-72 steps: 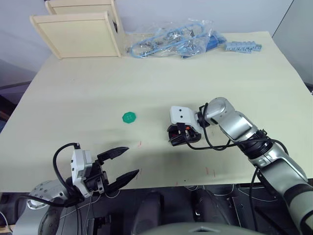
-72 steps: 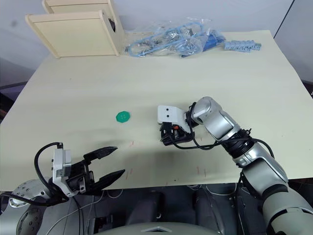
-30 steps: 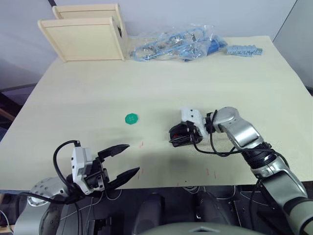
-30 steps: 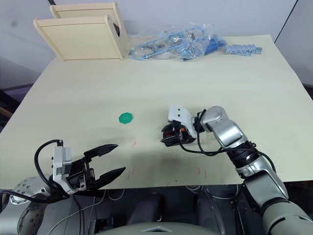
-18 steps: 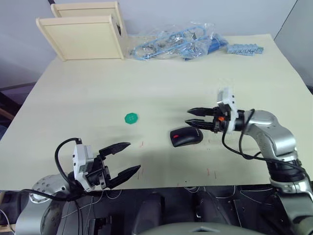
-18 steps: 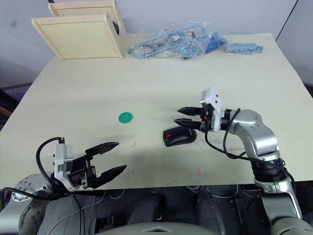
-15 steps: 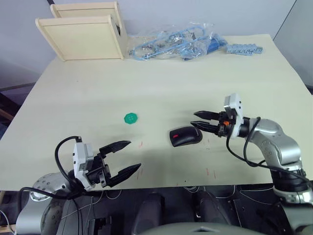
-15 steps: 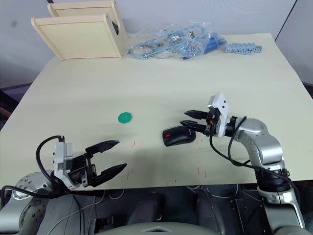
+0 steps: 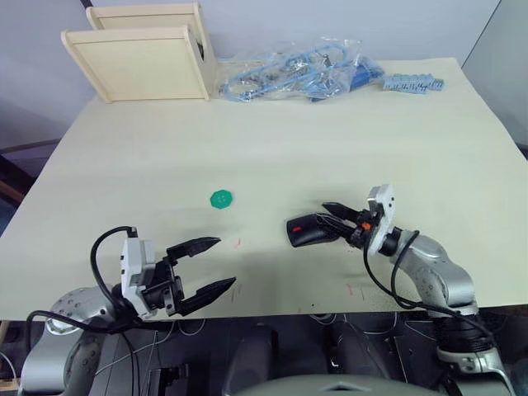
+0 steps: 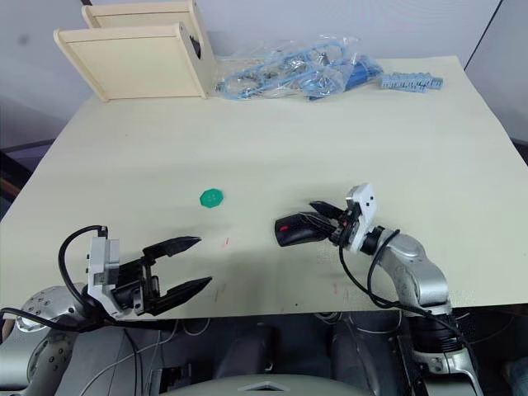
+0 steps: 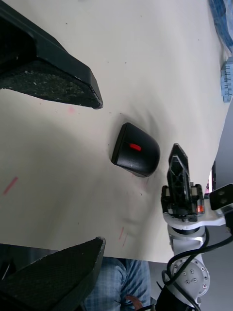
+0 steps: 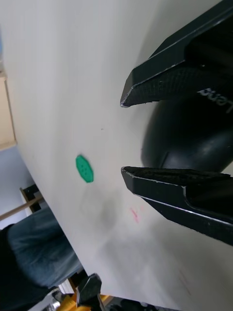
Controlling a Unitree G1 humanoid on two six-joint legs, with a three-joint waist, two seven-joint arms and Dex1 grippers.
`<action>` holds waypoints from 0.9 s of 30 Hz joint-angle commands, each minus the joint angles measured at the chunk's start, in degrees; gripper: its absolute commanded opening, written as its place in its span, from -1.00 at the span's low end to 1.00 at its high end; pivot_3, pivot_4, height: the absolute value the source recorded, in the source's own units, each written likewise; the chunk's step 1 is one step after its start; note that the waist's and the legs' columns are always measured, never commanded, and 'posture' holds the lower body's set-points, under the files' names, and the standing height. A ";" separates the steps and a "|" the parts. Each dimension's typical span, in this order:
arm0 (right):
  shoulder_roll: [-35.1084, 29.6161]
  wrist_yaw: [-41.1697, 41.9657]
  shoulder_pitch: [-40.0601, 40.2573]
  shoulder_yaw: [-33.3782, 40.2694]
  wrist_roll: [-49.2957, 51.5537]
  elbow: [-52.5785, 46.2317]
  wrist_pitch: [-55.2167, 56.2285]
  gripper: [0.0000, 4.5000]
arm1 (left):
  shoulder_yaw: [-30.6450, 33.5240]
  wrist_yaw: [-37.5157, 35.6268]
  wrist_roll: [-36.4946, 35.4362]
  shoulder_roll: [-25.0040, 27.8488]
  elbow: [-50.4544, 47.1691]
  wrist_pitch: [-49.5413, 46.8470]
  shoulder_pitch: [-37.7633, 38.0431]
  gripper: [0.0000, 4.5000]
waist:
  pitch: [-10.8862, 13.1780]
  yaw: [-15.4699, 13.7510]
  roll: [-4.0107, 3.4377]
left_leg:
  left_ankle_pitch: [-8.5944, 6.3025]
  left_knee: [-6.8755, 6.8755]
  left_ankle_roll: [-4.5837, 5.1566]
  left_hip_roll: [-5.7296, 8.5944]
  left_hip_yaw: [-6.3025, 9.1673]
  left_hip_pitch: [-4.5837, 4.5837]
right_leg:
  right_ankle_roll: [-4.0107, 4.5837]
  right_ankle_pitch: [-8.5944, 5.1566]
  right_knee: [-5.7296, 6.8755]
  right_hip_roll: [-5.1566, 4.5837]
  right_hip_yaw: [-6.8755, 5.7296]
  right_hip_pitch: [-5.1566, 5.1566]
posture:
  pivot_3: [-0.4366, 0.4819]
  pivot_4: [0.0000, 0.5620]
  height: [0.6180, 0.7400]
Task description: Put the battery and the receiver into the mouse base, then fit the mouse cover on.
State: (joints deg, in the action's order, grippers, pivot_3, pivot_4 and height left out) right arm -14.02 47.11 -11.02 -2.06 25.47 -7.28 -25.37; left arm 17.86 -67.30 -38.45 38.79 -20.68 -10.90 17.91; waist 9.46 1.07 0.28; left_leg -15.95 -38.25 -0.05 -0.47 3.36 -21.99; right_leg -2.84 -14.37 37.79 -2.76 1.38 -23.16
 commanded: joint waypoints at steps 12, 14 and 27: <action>-0.88 1.24 1.62 -4.63 -5.96 12.02 10.54 -0.09 | 0.59 0.43 0.04 0.19 -0.09 0.26 -1.06 1.00 | -0.30 1.38 0.35 | 0.00 0.12 0.00 -0.18 -0.08 0.36 | 0.11 -0.06 0.05 0.19 0.12 0.18 | -0.05 -0.47 1.00; -1.55 1.70 0.98 -1.98 -3.81 9.23 11.83 -0.09 | 0.80 1.07 -0.21 -0.18 0.12 0.08 -1.25 1.00 | -0.27 1.24 0.32 | 0.00 0.12 0.00 -0.18 -0.07 0.35 | 0.11 -0.06 0.04 0.19 0.12 0.18 | -0.05 -0.47 1.00; -15.72 7.30 4.66 9.09 1.41 1.27 13.60 0.15 | 5.01 9.23 -2.75 -1.03 -0.34 -5.19 -0.14 1.00 | 0.11 0.87 0.23 | 0.00 0.08 0.00 -0.13 -0.04 0.18 | 0.09 -0.05 0.03 0.13 0.09 0.09 | -0.05 -0.47 1.00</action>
State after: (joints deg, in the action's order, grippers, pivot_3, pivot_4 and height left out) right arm -27.58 53.04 -7.22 3.14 25.71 -3.82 -13.23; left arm 20.52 -59.20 -40.04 37.61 -19.65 -15.27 17.05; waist 9.57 1.94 0.51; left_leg -15.95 -38.17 -0.05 -0.58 3.31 -21.82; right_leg -2.75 -14.42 37.81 -2.65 1.48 -23.07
